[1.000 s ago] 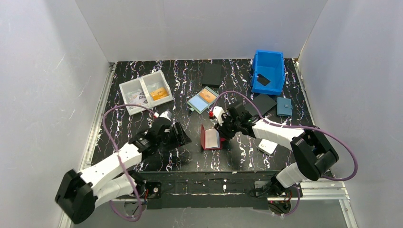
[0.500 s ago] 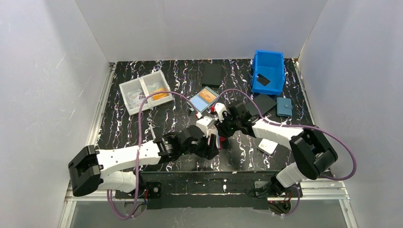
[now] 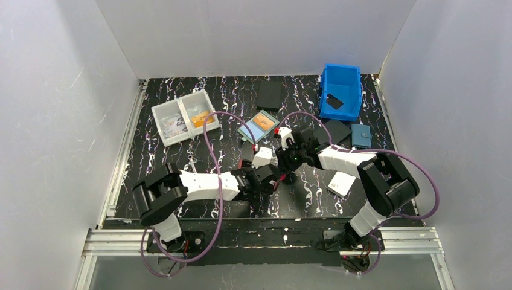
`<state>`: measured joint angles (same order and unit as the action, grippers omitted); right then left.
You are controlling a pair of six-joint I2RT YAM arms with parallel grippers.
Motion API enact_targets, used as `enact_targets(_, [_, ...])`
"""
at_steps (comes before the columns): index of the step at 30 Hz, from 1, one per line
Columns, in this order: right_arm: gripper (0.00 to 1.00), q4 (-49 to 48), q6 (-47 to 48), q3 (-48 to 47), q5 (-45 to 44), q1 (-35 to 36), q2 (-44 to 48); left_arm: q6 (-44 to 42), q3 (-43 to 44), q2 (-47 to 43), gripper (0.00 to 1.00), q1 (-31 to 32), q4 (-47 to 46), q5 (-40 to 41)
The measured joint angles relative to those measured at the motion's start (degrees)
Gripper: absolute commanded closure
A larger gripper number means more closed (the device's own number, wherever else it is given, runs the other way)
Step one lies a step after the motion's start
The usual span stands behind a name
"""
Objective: Take the credit cards out of the card holder
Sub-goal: Open the card holder at the center of the board.
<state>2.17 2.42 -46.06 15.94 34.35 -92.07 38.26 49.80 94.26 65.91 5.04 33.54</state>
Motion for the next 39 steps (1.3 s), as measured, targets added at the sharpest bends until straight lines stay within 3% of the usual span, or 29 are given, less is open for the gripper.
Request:
enact_targets(3, [0.57, -0.3, -0.1, 0.0, 0.2, 0.0, -0.2, 2.3, 0.2, 0.9, 0.27, -2.1, 0.1, -0.7])
enact_targets(5, [0.57, -0.3, -0.2, -0.2, 0.4, 0.0, -0.3, 4.0, 0.6, 1.3, 0.33, -3.1, -0.2, -1.5])
enact_targets(14, [0.56, -0.2, 0.0, -0.3, 0.7, 0.0, -0.3, 14.5, -5.6, -2.6, 0.77, -7.7, -5.5, -7.7])
enact_targets(19, [0.42, 0.5, 1.1, -0.3, 2.2, -0.2, -0.1, 20.4, -13.5, -7.8, 1.0, -12.7, -12.3, -15.0])
enact_targets(22, [0.35, 1.5, 2.8, -0.4, 4.6, -0.5, 1.5, 22.1, -15.6, -8.9, 1.0, -13.9, -14.5, -17.7])
enact_targets(27, [0.34, 2.4, 6.8, -0.5, 9.2, -1.0, 8.9, 23.7, -17.9, -10.2, 1.0, -14.0, -16.7, -20.8])
enact_targets(30, [0.42, 2.1, 8.4, -0.5, 13.0, -1.2, 13.3, 24.9, -19.0, -10.7, 1.0, -14.0, -17.9, -22.3])
enact_targets(34, [0.81, 0.7, 7.9, -0.6, 17.7, -1.2, 13.3, 26.7, -20.3, -10.9, 1.0, -14.1, -20.0, -23.4])
enact_targets(39, [0.91, 2.2, 5.3, -1.2, 18.3, -0.4, 4.1, 28.8, -22.0, -11.0, 1.0, -14.2, -23.0, -24.1])
